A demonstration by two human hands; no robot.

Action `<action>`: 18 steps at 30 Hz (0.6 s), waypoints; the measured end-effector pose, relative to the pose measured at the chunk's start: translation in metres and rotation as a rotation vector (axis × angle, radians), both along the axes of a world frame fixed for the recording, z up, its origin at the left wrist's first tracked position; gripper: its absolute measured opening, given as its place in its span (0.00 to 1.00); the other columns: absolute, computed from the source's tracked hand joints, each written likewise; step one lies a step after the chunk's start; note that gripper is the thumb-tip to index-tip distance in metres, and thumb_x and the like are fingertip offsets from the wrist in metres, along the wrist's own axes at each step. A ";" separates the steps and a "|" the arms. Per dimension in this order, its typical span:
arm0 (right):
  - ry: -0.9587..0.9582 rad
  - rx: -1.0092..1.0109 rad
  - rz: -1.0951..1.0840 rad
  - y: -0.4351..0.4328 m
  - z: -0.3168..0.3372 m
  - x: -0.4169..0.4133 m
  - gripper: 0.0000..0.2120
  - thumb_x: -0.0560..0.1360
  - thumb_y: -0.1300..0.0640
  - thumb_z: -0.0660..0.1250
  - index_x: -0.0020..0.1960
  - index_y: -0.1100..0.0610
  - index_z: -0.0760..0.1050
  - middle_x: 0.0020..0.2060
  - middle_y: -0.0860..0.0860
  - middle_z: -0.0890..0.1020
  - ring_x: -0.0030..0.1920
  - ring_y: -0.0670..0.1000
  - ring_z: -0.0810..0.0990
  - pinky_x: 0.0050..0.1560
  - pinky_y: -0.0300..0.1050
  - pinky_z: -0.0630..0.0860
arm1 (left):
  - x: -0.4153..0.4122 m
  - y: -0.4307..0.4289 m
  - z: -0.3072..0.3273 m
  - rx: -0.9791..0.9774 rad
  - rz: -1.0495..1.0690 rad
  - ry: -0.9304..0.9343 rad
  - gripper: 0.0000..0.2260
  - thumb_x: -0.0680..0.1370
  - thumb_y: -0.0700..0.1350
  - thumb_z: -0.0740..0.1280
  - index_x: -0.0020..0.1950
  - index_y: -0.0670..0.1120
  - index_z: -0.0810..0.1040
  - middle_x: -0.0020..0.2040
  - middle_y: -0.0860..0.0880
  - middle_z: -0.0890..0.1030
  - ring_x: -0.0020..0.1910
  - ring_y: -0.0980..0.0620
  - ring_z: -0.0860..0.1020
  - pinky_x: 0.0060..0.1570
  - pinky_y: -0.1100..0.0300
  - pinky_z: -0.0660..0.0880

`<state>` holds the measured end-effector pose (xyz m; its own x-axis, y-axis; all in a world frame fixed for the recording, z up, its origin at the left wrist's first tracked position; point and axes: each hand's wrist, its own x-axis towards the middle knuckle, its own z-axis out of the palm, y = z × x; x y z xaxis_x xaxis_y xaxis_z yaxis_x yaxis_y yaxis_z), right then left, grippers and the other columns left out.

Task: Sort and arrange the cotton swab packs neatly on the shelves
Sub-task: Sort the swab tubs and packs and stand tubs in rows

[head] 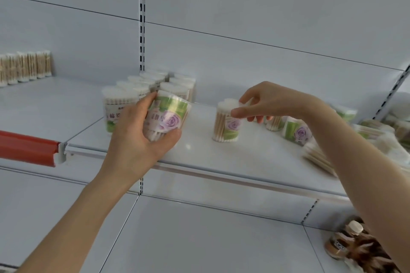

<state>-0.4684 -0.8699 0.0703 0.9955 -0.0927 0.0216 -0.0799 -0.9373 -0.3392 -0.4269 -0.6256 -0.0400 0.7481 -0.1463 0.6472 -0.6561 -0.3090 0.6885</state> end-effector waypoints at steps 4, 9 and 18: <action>-0.223 0.107 -0.022 -0.006 -0.007 0.005 0.18 0.67 0.41 0.71 0.42 0.56 0.75 0.34 0.46 0.75 0.34 0.44 0.72 0.36 0.37 0.69 | -0.005 0.001 -0.001 -0.004 0.019 0.006 0.35 0.62 0.60 0.68 0.68 0.52 0.68 0.54 0.54 0.71 0.55 0.52 0.71 0.49 0.67 0.66; -0.159 0.215 0.132 -0.010 -0.020 0.012 0.11 0.69 0.50 0.72 0.40 0.53 0.71 0.63 0.49 0.75 0.58 0.44 0.74 0.62 0.39 0.71 | -0.009 0.003 -0.003 -0.030 0.040 0.018 0.34 0.63 0.59 0.68 0.68 0.53 0.69 0.51 0.61 0.71 0.55 0.54 0.72 0.50 0.68 0.67; -0.161 0.247 0.364 0.018 -0.020 0.012 0.15 0.61 0.49 0.76 0.45 0.46 0.75 0.47 0.52 0.81 0.48 0.51 0.79 0.54 0.46 0.77 | -0.018 0.026 -0.006 -0.092 0.119 0.039 0.37 0.59 0.65 0.65 0.67 0.54 0.69 0.54 0.52 0.73 0.49 0.63 0.73 0.47 0.66 0.71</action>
<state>-0.4565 -0.8518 0.0504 0.9499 0.2407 0.1993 0.3113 -0.7844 -0.5365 -0.4454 -0.5995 -0.0464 0.7815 0.0033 0.6239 -0.5909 -0.3172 0.7418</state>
